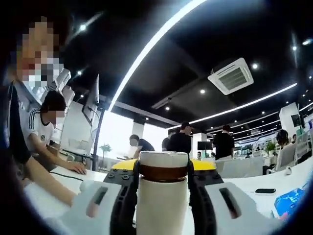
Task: Grasp the water cup twist off the cup lid place the cup lid on the table
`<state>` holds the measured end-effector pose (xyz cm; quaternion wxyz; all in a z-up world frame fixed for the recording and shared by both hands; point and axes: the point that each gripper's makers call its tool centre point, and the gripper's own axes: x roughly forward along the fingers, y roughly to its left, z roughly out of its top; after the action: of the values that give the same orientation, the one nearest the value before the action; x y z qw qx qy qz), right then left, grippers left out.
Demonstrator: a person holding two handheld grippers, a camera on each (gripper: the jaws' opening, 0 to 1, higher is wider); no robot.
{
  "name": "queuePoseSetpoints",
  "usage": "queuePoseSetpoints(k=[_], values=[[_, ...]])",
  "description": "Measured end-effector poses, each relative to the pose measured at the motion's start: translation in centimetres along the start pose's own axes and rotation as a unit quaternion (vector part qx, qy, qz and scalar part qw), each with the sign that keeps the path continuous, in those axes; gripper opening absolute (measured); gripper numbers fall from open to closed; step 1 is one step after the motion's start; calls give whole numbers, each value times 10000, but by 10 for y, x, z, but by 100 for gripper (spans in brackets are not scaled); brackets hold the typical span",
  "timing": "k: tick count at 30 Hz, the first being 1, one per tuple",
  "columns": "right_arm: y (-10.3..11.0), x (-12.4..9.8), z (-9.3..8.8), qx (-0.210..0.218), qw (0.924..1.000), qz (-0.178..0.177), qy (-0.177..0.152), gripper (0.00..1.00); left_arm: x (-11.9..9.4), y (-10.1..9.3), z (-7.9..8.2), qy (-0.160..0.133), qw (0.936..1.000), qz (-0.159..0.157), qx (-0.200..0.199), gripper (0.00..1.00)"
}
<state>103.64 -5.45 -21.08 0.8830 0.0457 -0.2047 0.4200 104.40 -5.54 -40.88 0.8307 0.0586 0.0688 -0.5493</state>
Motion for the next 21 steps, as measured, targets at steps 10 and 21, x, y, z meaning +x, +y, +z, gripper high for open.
queuePoseSetpoints(k=[10,21], values=[[-9,1,0,463,9983,359,-64,42,0,0,0,0,10000,-11,8,46],[-7,0,-1,817,9919,967,-90,43,-1,2,-1,17,10000,28,10,43]])
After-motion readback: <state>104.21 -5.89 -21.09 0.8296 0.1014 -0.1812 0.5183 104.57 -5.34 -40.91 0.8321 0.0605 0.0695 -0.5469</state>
